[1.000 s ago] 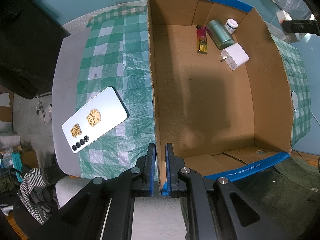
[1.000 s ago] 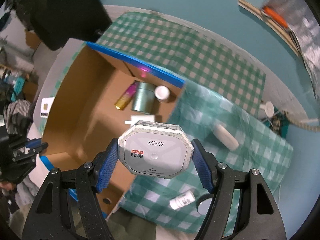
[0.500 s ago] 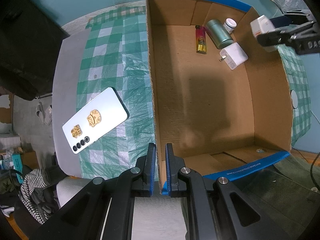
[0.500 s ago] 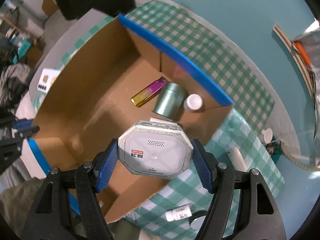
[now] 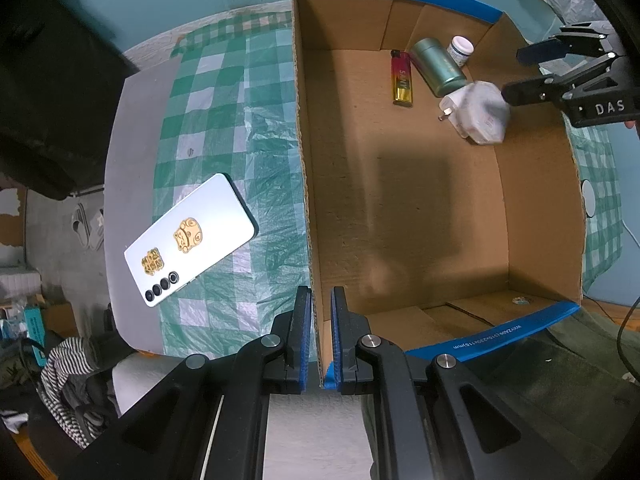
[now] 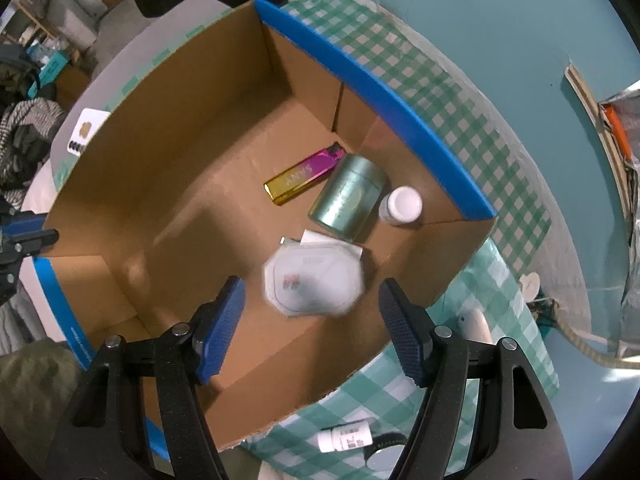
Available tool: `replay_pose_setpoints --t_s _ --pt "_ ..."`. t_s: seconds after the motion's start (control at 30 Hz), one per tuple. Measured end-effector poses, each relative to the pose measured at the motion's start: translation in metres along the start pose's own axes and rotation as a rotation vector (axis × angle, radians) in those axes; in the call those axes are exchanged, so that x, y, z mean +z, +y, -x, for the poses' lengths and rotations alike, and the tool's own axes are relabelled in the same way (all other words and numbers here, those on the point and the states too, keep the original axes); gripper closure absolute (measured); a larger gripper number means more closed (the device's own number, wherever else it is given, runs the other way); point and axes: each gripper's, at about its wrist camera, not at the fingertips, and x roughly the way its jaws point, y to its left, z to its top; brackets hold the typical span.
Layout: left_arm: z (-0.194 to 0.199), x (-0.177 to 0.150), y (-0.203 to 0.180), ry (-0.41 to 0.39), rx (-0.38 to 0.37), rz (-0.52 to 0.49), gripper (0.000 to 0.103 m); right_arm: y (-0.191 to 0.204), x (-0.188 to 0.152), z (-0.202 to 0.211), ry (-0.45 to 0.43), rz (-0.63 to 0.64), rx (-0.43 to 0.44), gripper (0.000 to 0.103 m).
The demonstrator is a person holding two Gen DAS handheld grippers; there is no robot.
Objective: Organize rigid objects
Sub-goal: 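Open the right tool to drop the octagonal device into the box, then move the right tool to the white oblong case and grasp it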
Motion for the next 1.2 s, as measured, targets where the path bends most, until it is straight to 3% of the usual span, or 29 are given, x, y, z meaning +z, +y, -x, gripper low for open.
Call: replay_pose_setpoints --t_s 0.7,0.93,1.2 --pt "-0.001 -0.001 0.001 0.002 0.0 -0.001 0.094 -0.047 -0.02 0.049 -0.104 -0.101 -0.009 0.032" --pt "-0.001 -0.001 0.001 0.004 0.004 0.0 0.094 -0.077 -0.036 0.051 -0.098 -0.152 -0.017 0.032" --pt "-0.001 -0.004 0.0 0.006 0.009 0.011 0.094 -0.123 -0.059 0.015 -0.02 -0.218 -0.047 0.032"
